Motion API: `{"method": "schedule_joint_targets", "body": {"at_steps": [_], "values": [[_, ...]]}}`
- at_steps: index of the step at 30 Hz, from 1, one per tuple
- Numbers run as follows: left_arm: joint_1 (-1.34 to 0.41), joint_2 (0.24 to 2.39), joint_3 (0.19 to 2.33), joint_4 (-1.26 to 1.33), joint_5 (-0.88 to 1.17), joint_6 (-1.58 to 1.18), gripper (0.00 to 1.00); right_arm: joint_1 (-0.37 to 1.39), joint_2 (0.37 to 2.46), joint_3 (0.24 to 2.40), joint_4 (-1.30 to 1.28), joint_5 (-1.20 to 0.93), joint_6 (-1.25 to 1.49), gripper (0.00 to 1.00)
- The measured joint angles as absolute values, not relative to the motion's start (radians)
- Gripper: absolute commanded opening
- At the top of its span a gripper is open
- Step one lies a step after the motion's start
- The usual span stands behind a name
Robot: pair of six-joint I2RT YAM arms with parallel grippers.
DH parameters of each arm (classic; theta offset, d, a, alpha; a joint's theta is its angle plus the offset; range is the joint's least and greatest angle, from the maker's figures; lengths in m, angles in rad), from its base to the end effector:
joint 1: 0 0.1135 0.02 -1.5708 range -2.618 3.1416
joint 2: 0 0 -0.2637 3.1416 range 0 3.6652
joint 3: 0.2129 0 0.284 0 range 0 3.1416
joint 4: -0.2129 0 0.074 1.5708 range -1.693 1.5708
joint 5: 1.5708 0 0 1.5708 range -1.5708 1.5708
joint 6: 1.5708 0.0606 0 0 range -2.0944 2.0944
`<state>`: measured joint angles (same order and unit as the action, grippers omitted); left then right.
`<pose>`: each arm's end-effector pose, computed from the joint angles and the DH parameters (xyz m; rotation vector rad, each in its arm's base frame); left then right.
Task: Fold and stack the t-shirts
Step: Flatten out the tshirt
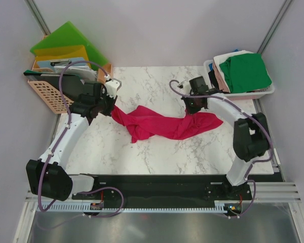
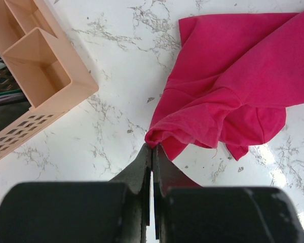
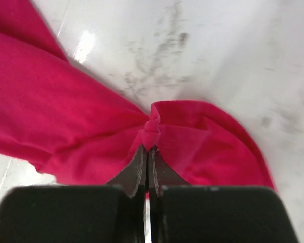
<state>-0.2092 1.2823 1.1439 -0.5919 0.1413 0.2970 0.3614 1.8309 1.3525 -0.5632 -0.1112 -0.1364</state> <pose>0.3191 -0.0765 0.2981 0.6446 2.2026 -0.1172 0.3995 0.1582 0.1779 -0.6835 2.5288 0.2245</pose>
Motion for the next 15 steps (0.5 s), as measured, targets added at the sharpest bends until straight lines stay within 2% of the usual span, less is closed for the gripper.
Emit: {"method": "schedule_joint_targets", "body": {"at_steps": [5,6,7,9,12,15], "values": [[-0.209,1.283,1.126,-0.582,0.145,0.297,0.02,0.244,1.537,1.326,-0.64,-0.052,-0.155,0.02],[-0.209,1.283,1.124,-0.578,0.149,0.297,0.02,0.228,1.475,1.326,-0.665,-0.041,-0.163,0.31],[-0.209,1.283,1.122,-0.574,0.153,0.297,0.02,0.22,1.419,1.325,-0.693,-0.033,-0.167,0.5],[-0.21,1.283,1.122,-0.567,0.16,0.298,0.02,0.223,1.319,1.322,-0.762,-0.034,-0.187,0.72],[-0.21,1.287,1.121,-0.557,0.162,0.298,0.02,0.234,1.233,1.313,-0.832,-0.055,-0.204,0.77],[-0.21,1.299,1.117,-0.542,0.165,0.298,0.02,0.237,1.215,1.301,-0.87,-0.076,-0.198,0.77]]}}
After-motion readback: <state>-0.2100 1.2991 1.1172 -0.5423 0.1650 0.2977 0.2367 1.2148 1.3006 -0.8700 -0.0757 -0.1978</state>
